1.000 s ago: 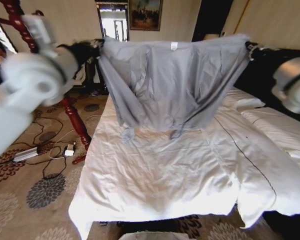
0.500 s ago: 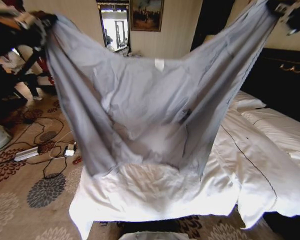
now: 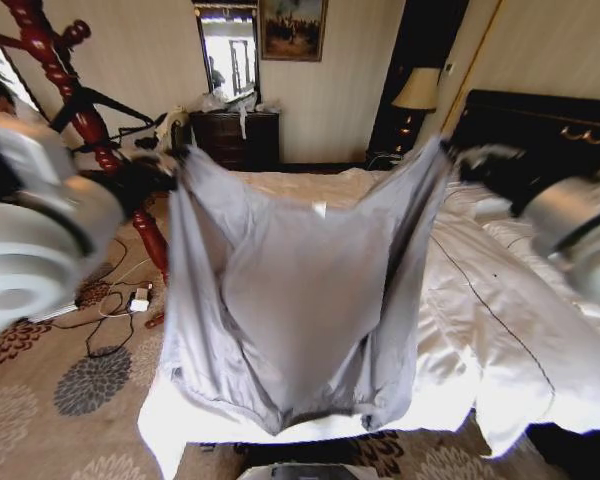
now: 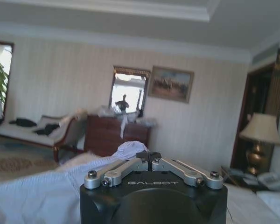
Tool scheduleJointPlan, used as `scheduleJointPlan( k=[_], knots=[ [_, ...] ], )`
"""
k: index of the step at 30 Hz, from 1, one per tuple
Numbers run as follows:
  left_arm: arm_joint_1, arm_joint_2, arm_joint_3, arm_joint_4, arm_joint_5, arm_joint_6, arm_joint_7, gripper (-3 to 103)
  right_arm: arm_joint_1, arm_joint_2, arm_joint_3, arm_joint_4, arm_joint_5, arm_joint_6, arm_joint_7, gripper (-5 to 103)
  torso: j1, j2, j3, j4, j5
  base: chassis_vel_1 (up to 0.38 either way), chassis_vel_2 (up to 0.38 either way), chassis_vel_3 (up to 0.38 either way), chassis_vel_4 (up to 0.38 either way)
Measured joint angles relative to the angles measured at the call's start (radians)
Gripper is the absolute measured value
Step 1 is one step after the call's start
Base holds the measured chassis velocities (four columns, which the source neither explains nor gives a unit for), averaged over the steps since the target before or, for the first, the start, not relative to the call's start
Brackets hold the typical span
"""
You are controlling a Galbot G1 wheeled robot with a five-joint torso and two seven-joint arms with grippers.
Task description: Pick up the clothes from the bed and hang them on the clothes hanger.
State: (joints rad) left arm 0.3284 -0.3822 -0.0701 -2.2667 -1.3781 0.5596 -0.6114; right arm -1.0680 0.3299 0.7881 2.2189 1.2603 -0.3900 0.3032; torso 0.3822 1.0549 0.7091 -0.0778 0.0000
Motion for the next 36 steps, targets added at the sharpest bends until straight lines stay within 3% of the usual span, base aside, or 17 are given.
scheduleJointPlan(
  k=[3,7,8,13,24,30,36],
  knots=[
    [0.026,-0.034,0.019,0.041,0.031,0.0,0.005,0,-0.003,0.027,-0.04,-0.038,-0.041,0.007,-0.02,0,0.0,0.0,0.0,-0.0001,0.0002,0.0,0.0,0.0,0.0],
    [0.106,-0.126,0.05,0.112,0.084,-0.005,-0.012,0,0.072,0.103,-0.204,-0.152,-0.161,0.04,-0.06,0,0.0,0.0,0.0,-0.0002,0.0,0.0,0.0,0.0,0.0],
    [0.106,-0.126,0.05,0.112,0.084,-0.005,-0.012,0,0.072,0.103,-0.204,-0.152,-0.161,0.04,-0.06,0,0.0,0.0,0.0,-0.0002,0.0,0.0,0.0,0.0,0.0],
    [0.175,-0.235,0.09,0.22,0.207,-0.013,-0.022,0,0.242,0.225,-0.437,-0.245,-0.239,0.062,-0.06,0,0.0,0.0,0.0,0.0001,-0.0002,0.0,0.0,0.0,0.0],
    [0.094,-0.37,0.164,0.432,0.32,-0.025,0.004,0,0.537,0.403,-0.74,-0.48,-0.275,0.078,-0.051,0,0.0,0.0,0.0,-0.0001,-0.0003,0.0,0.0,0.0,0.0],
    [0.071,-0.39,0.164,0.494,0.351,-0.026,0.01,0,0.6,0.461,-0.792,-0.557,-0.282,0.085,-0.052,0,0.0,0.0,0.0,0.0,-0.0001,0.0,0.0,0.0,0.0],
    [0.075,-0.392,0.161,0.509,0.366,-0.023,0.023,0,0.612,0.467,-0.797,-0.572,-0.282,0.088,-0.057,0,0.0,0.0,0.0,-0.0002,-0.0001,0.0,0.0,0.0,0.0]
  ],
)
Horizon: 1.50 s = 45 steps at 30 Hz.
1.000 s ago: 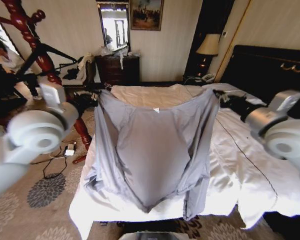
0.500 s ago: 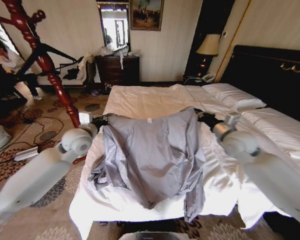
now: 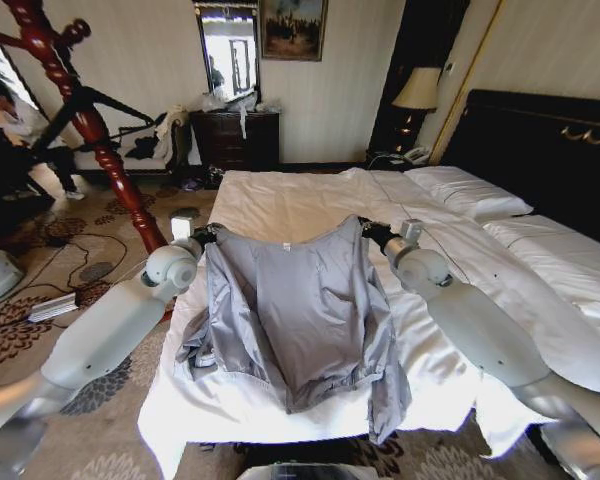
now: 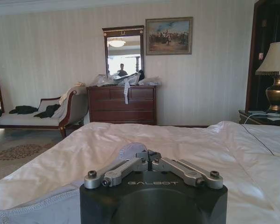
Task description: Pick up the clothes from the bed and hang them on the clothes hanger.
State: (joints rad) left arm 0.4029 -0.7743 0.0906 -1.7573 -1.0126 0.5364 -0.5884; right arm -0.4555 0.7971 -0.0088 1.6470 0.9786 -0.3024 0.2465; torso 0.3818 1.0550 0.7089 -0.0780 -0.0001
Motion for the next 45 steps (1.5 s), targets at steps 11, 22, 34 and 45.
scheduleJointPlan(
  k=[11,22,34,45],
  knots=[
    [0.026,0.006,0.003,0.007,-0.004,0.047,0.003,14,-0.022,0.006,-0.007,-0.001,-0.019,0.003,-0.009,0,0.0,0.0,0.0,0.0,-0.0001,0.0,0.0,0.0,0.0],
    [0.073,0.038,-0.036,-0.009,-0.007,0.08,0.007,52,-0.031,0.024,-0.013,0.006,-0.024,0.003,-0.011,0,0.0,0.0,0.0,0.0001,-0.0001,0.0,0.0,0.0,0.0],
    [0.176,0.185,-0.18,-0.239,-0.056,-0.011,0.025,94,-0.045,0.016,-0.003,0.059,-0.023,0.001,-0.003,0,0.0,0.0,0.0,0.0003,-0.0001,0.0,0.0,0.0,0.0],
    [0.114,0.357,-0.344,-0.336,-0.236,0.013,-0.016,100,-0.08,-0.026,0.038,0.128,-0.011,-0.005,0.015,0,0.0,0.0,0.0,0.0,-0.0001,0.0,0.0,0.0,0.0]
  ],
)
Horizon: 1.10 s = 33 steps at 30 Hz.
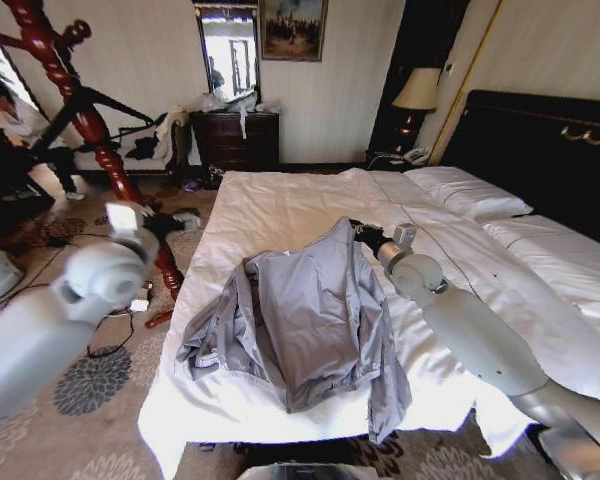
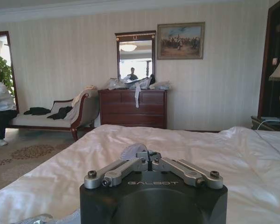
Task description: Pick up the clothes from the bed and hang them on the clothes hanger.
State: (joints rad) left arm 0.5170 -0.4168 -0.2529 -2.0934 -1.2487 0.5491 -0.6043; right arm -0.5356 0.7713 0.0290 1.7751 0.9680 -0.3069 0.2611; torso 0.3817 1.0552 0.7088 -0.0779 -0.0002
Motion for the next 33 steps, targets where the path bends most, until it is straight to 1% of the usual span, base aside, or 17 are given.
scheduleJointPlan(
  k=[2,3,5,6,8,9,13,14,16,18,19,23,24,28,29,31,33],
  knots=[
    [-0.007,0.025,-0.041,0.026,-0.019,-0.002,0.022,100,-0.015,-0.018,0.019,0.019,0.004,-0.001,0.002,0,0.0,0.0,0.0,-0.0002,0.0001,0.0,0.0,0.0,0.0],
    [-0.007,0.025,-0.041,0.026,-0.019,-0.002,0.022,100,-0.015,-0.018,0.019,0.019,0.004,-0.001,0.002,0,0.0,0.0,0.0,-0.0002,0.0001,0.0,0.0,0.0,0.0],
    [-0.016,0.049,-0.075,0.056,-0.03,-0.01,0.053,101,-0.028,-0.033,0.039,0.034,0.009,-0.003,0.005,0,0.0,0.0,0.0,0.0,0.0001,0.0,0.0,0.0,0.0],
    [-0.022,0.063,-0.09,0.076,-0.035,-0.018,0.074,100,-0.035,-0.04,0.052,0.043,0.011,-0.005,0.007,0,0.0,0.0,0.0,0.0,-0.0001,0.0,0.0,0.0,0.0],
    [-0.028,0.081,-0.107,0.102,-0.045,-0.03,0.102,100,-0.042,-0.044,0.069,0.049,0.012,-0.007,0.009,0,0.0,0.0,0.0,-0.0001,0.0,0.0,0.0,0.0,0.0],
    [-0.028,0.081,-0.107,0.102,-0.045,-0.03,0.102,100,-0.042,-0.044,0.069,0.049,0.012,-0.007,0.009,0,0.0,0.0,0.0,-0.0001,0.0,0.0,0.0,0.0,0.0],
    [-0.028,0.128,-0.142,0.17,-0.044,-0.111,0.199,99,-0.057,-0.042,0.098,0.061,0.026,-0.01,0.019,0,0.0,0.0,0.0,0.0001,0.0,0.0,0.0,0.0,0.0],
    [-0.028,0.128,-0.142,0.17,-0.044,-0.111,0.199,99,-0.057,-0.042,0.098,0.061,0.026,-0.01,0.019,0,0.0,0.0,0.0,0.0001,0.0,0.0,0.0,0.0,0.0],
    [-0.021,0.146,-0.151,0.206,-0.035,-0.177,0.253,98,-0.066,-0.042,0.109,0.068,0.036,-0.012,0.023,0,0.0,0.0,0.0,0.0002,0.0002,0.0,0.0,0.0,0.0],
    [-0.017,0.159,-0.152,0.251,-0.014,-0.225,0.296,98,-0.072,-0.042,0.116,0.073,0.036,-0.013,0.024,0,0.0,0.0,0.0,-0.0003,0.0001,0.0,0.0,0.0,0.0],
    [-0.017,0.159,-0.152,0.251,-0.014,-0.225,0.296,98,-0.072,-0.042,0.116,0.073,0.036,-0.013,0.024,0,0.0,0.0,0.0,-0.0003,0.0001,0.0,0.0,0.0,0.0],
    [-0.044,0.175,-0.139,0.36,-0.003,-0.277,0.362,98,-0.074,-0.043,0.12,0.082,0.038,-0.015,0.027,0,0.0,0.0,0.0,0.0003,-0.0001,0.0,0.0,0.0,0.0],
    [-0.044,0.175,-0.139,0.36,-0.003,-0.277,0.362,98,-0.074,-0.043,0.12,0.082,0.038,-0.015,0.027,0,0.0,0.0,0.0,0.0003,-0.0001,0.0,0.0,0.0,0.0],
    [-0.106,0.169,-0.094,0.477,-0.009,-0.346,0.394,94,-0.086,-0.046,0.13,0.091,0.039,-0.017,0.03,0,0.0,0.0,0.0,0.0,0.0001,0.0,0.0,0.0,0.0],
    [-0.106,0.169,-0.094,0.477,-0.009,-0.346,0.394,94,-0.086,-0.046,0.13,0.091,0.039,-0.017,0.03,0,0.0,0.0,0.0,0.0,0.0001,0.0,0.0,0.0,0.0],
    [-0.129,0.157,-0.081,0.516,-0.023,-0.354,0.396,89,-0.09,-0.048,0.135,0.093,0.042,-0.019,0.031,0,0.0,0.0,0.0,-0.0002,-0.0001,0.0,0.0,0.0,0.0],
    [-0.153,0.151,-0.064,0.552,-0.033,-0.354,0.403,88,-0.091,-0.05,0.138,0.094,0.044,-0.02,0.032,0,0.0,0.0,0.0,-0.0002,-0.0001,0.0,0.0,0.0,0.0]
  ],
)
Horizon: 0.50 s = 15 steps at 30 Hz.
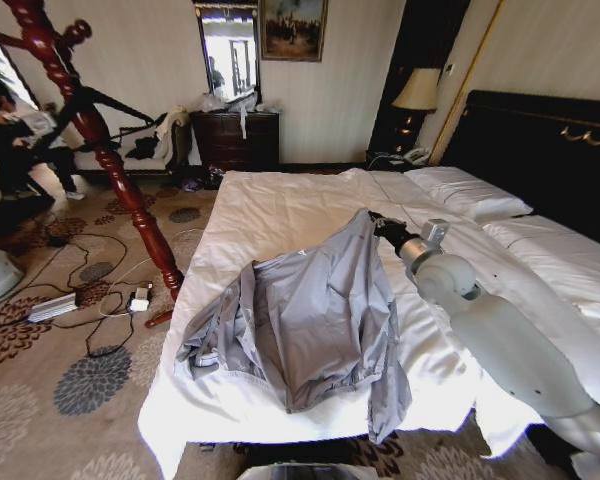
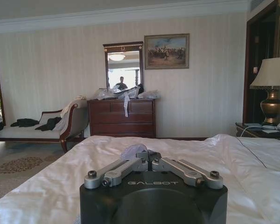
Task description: Pick up the clothes from the bed and hang them on the clothes hanger.
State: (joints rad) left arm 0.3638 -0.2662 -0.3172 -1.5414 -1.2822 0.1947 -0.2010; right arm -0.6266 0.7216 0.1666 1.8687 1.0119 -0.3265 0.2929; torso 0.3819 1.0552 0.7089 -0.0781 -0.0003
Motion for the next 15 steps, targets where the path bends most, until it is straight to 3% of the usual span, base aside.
scheduleJointPlan(
  k=[3,6,7,9,11,12,15],
  knots=[
    [-0.01,0.011,0.009,0.032,-0.004,0.001,0.005,88,0.026,0.016,-0.028,-0.013,0.0,0.0,-0.001,0,0.0,0.0,0.0,-0.0009,-0.0001,0.0,0.0,0.0,0.0],
    [-0.054,0.01,0.033,0.082,-0.003,0.009,-0.012,85,0.069,0.049,-0.082,-0.033,0.0,0.0,-0.007,0,0.0,0.0,0.0,0.0022,0.0008,0.0,0.0,0.0,0.0],
    [-0.054,0.01,0.033,0.082,-0.003,0.009,-0.012,85,0.069,0.049,-0.082,-0.033,0.0,0.0,-0.007,0,0.0,0.0,0.0,0.0022,0.0008,0.0,0.0,0.0,0.0],
    [-0.145,-0.033,0.113,0.123,-0.001,0.031,-0.02,88,0.073,0.054,-0.089,-0.033,-0.001,0.001,-0.008,0,0.0,0.0,0.0,0.0026,-0.0008,0.0,0.0,0.0,0.0],
    [-0.281,-0.084,0.229,0.173,0.003,0.051,-0.023,89,0.072,0.053,-0.09,-0.032,-0.001,0.002,-0.008,0,0.0,0.0,0.0,-0.0007,-0.0014,0.0,0.0,0.0,0.0],
    [-0.281,-0.084,0.229,0.173,0.003,0.051,-0.023,89,0.072,0.053,-0.09,-0.032,-0.001,0.002,-0.008,0,0.0,0.0,0.0,-0.0007,-0.0014,0.0,0.0,0.0,0.0],
    [-0.471,-0.143,0.372,0.273,0.009,0.063,0.006,92,0.066,0.048,-0.082,-0.032,-0.002,0.002,-0.008,0,0.0,0.0,0.0,-0.0011,0.0016,0.0,0.0,0.0,0.0]
  ],
)
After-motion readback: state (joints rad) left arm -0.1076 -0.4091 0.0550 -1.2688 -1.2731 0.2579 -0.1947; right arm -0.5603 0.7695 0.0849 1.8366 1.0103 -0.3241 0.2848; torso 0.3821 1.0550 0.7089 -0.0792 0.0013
